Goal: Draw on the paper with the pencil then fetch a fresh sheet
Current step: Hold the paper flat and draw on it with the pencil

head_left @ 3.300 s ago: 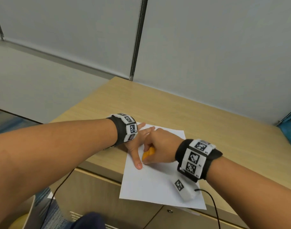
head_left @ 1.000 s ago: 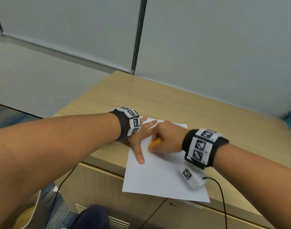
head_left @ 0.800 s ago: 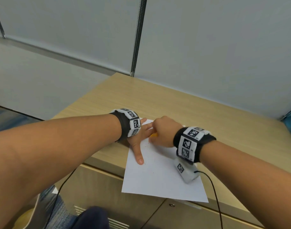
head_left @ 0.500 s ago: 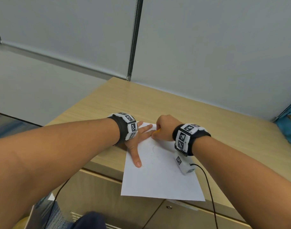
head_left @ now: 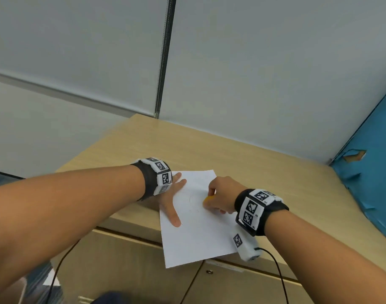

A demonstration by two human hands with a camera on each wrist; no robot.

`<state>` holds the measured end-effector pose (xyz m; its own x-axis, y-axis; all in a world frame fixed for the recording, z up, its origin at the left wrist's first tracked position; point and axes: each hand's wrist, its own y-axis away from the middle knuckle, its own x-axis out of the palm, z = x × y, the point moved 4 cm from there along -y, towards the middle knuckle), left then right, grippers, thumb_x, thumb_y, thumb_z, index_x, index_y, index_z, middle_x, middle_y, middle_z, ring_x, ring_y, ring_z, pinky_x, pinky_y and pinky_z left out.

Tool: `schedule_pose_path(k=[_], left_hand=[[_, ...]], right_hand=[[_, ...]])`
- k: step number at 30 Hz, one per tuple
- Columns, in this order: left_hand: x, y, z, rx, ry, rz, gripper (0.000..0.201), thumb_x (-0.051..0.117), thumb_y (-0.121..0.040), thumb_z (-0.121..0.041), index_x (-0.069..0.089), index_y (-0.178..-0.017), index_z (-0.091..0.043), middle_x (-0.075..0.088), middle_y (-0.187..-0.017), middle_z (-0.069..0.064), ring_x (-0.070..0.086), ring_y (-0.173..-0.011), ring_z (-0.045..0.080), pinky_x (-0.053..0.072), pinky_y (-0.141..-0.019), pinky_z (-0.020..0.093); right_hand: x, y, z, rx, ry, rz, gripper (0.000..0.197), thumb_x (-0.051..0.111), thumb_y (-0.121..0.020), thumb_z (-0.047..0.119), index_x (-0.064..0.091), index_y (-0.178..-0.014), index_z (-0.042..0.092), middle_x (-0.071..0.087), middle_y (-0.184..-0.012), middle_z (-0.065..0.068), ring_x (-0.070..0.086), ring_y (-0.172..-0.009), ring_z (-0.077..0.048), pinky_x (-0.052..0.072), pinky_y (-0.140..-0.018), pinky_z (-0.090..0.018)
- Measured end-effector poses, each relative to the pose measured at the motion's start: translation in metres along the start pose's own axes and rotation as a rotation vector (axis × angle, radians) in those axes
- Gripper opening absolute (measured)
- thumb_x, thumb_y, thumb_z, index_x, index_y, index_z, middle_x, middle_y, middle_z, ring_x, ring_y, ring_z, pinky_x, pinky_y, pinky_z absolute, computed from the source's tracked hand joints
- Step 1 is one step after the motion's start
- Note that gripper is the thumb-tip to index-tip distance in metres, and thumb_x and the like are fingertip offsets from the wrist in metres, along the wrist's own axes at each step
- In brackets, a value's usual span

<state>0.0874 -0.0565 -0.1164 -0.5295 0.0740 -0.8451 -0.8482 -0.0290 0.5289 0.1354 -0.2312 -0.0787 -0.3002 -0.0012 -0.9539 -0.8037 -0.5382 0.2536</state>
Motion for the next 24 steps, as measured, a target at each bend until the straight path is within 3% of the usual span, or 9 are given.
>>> schedule_pose_path(k=[4,7,9,12,14,17,20,22,24], left_hand=[[0.016,0.035,-0.024,-0.012,-0.067,-0.043,0.121,0.045,-0.077,-0.087,-0.012,-0.158,-0.015,-0.012,-0.166,0.017,0.006,-0.153,0.035,0.014,-0.12,0.051],[0.028,0.069,-0.034,0.076,-0.154,-0.017,0.11,0.037,-0.084,-0.083,-0.007,-0.159,-0.016,-0.006,-0.167,0.014,0.016,-0.151,0.034,0.024,-0.117,0.049],[0.024,0.083,-0.03,0.151,-0.201,-0.028,0.096,0.034,-0.089,-0.078,0.011,-0.159,-0.018,0.013,-0.166,0.01,0.03,-0.146,0.031,0.034,-0.113,0.047],[0.005,0.076,-0.014,0.219,-0.263,-0.186,0.075,0.039,-0.092,-0.071,0.038,-0.149,-0.022,0.045,-0.149,0.003,0.047,-0.131,0.026,0.044,-0.103,0.046],[-0.004,0.058,-0.004,0.207,-0.212,-0.213,0.081,0.044,-0.09,-0.072,0.029,-0.154,-0.024,0.038,-0.155,0.001,0.04,-0.138,0.025,0.039,-0.109,0.044],[-0.012,0.028,0.006,0.172,-0.098,-0.125,0.108,0.053,-0.081,-0.078,0.003,-0.16,-0.023,0.003,-0.168,-0.001,0.009,-0.153,0.024,0.013,-0.122,0.044],[-0.008,0.004,0.008,0.176,-0.111,-0.026,0.126,0.058,-0.072,-0.083,-0.017,-0.156,-0.027,-0.025,-0.164,-0.003,-0.018,-0.151,0.029,-0.003,-0.119,0.055],[0.001,-0.007,0.009,0.16,-0.11,0.0,0.131,0.059,-0.068,-0.086,-0.022,-0.154,-0.031,-0.033,-0.161,-0.003,-0.025,-0.149,0.032,-0.005,-0.117,0.061],[0.007,-0.011,0.009,0.155,-0.096,0.003,0.132,0.059,-0.066,-0.087,-0.024,-0.153,-0.035,-0.036,-0.159,-0.003,-0.028,-0.148,0.033,-0.007,-0.115,0.063]], right_hand=[[-0.007,-0.01,0.006,-0.048,0.074,-0.017,0.021,0.072,-0.082,0.021,0.074,-0.095,0.004,0.078,-0.09,-0.013,0.065,-0.069,-0.025,0.054,-0.064,-0.03],[-0.008,-0.017,0.011,-0.099,0.135,-0.015,0.021,0.073,-0.085,0.025,0.073,-0.102,0.013,0.07,-0.09,-0.003,0.07,-0.089,-0.027,0.054,-0.072,-0.031],[-0.007,-0.021,0.01,-0.139,0.151,-0.015,0.022,0.074,-0.085,0.03,0.072,-0.104,0.019,0.066,-0.097,0.0,0.066,-0.092,-0.026,0.052,-0.074,-0.031],[-0.004,-0.023,0.006,-0.188,0.161,-0.024,0.019,0.072,-0.088,0.034,0.07,-0.104,0.023,0.063,-0.098,0.003,0.063,-0.092,-0.024,0.048,-0.072,-0.031],[-0.001,-0.022,0.005,-0.207,0.145,-0.043,0.017,0.069,-0.089,0.035,0.069,-0.103,0.025,0.062,-0.096,0.005,0.063,-0.091,-0.024,0.048,-0.072,-0.03],[0.0,-0.018,0.01,-0.246,0.127,-0.074,0.022,0.066,-0.091,0.037,0.07,-0.109,0.027,0.062,-0.1,0.005,0.061,-0.092,-0.021,0.047,-0.074,-0.03],[0.001,-0.016,0.023,-0.309,0.079,-0.07,0.027,0.069,-0.092,0.035,0.072,-0.115,0.022,0.064,-0.101,0.006,0.055,-0.09,-0.015,0.043,-0.077,-0.028],[0.005,-0.014,0.035,-0.349,-0.021,-0.04,0.026,0.074,-0.089,0.035,0.073,-0.109,0.019,0.062,-0.086,0.011,0.057,-0.081,-0.012,0.045,-0.074,-0.027],[0.016,-0.009,0.049,-0.387,-0.033,-0.022,0.027,0.078,-0.083,0.038,0.074,-0.101,0.019,0.065,-0.083,0.008,0.061,-0.078,-0.012,0.053,-0.072,-0.029]])
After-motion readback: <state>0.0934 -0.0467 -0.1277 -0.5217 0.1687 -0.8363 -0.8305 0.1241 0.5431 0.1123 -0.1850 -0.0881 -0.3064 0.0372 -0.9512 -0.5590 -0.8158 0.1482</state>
